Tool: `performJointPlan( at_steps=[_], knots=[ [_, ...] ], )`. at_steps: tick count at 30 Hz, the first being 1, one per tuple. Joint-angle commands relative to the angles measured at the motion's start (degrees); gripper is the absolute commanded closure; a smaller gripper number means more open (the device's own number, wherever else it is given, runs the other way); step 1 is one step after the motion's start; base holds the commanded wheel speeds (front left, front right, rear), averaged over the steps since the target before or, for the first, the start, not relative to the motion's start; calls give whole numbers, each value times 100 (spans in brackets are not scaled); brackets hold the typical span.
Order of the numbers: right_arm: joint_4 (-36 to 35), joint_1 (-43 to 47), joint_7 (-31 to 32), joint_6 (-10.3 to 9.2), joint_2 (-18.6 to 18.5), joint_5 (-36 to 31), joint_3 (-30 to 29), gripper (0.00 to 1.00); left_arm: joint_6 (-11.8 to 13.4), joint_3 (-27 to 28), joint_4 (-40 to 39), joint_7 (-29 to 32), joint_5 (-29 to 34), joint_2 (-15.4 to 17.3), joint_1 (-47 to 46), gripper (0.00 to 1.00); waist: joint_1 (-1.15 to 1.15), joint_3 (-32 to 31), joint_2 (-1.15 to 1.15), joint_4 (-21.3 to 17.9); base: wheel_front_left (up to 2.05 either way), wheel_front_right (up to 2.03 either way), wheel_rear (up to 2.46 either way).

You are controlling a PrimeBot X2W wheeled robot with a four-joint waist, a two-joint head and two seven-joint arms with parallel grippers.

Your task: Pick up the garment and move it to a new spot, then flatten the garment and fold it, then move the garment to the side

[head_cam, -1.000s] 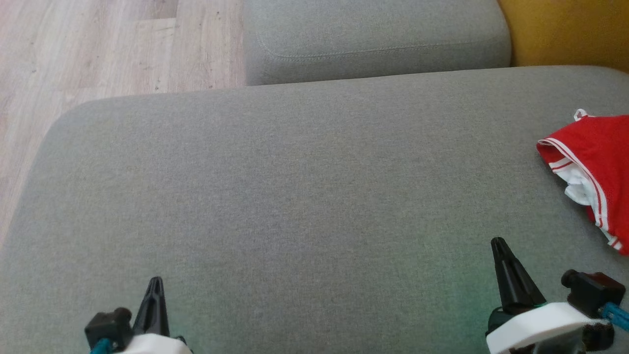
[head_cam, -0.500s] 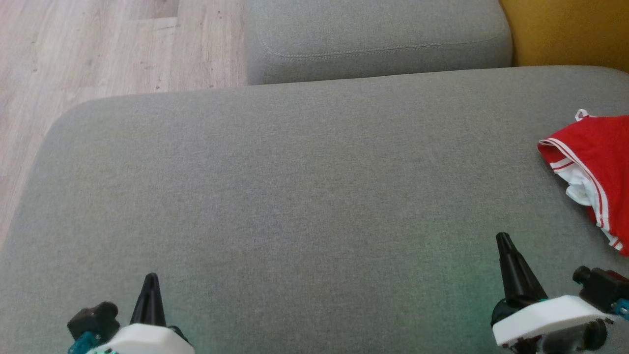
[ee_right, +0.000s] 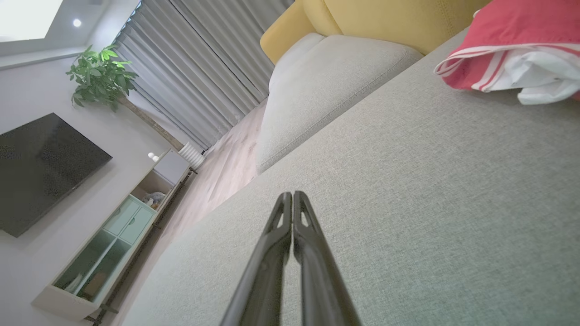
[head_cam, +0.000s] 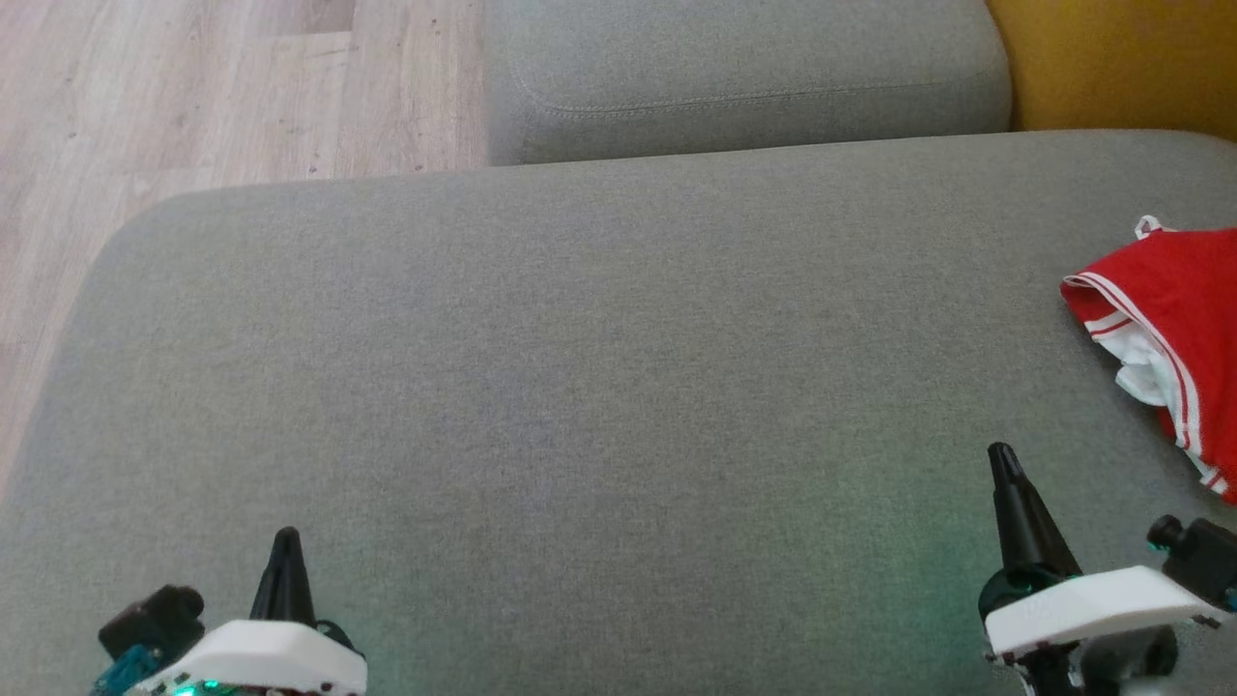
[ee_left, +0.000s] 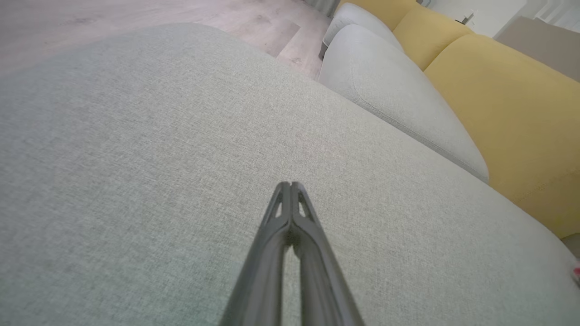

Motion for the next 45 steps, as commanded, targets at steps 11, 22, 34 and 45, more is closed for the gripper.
performJointPlan(
  at_steps=[11,22,34,45],
  knots=[
    [24,-424,-32,-2,-144,888,-56,100,-289,434,-108,148,-719,-128,-384,100,0,6,0,14,0,0,0],
    [196,-567,-15,-2,-156,1608,-117,100,-515,687,-71,266,-1322,-268,-465,100,0,11,0,27,0,0,0],
    [383,-723,9,-3,-165,2385,-191,100,-761,965,-31,395,-1976,-423,-554,100,0,17,0,41,0,0,0],
    [556,-867,35,-3,-169,3095,-264,100,-986,1222,7,516,-2576,-566,-636,100,0,22,0,54,0,0,0]
  ],
)
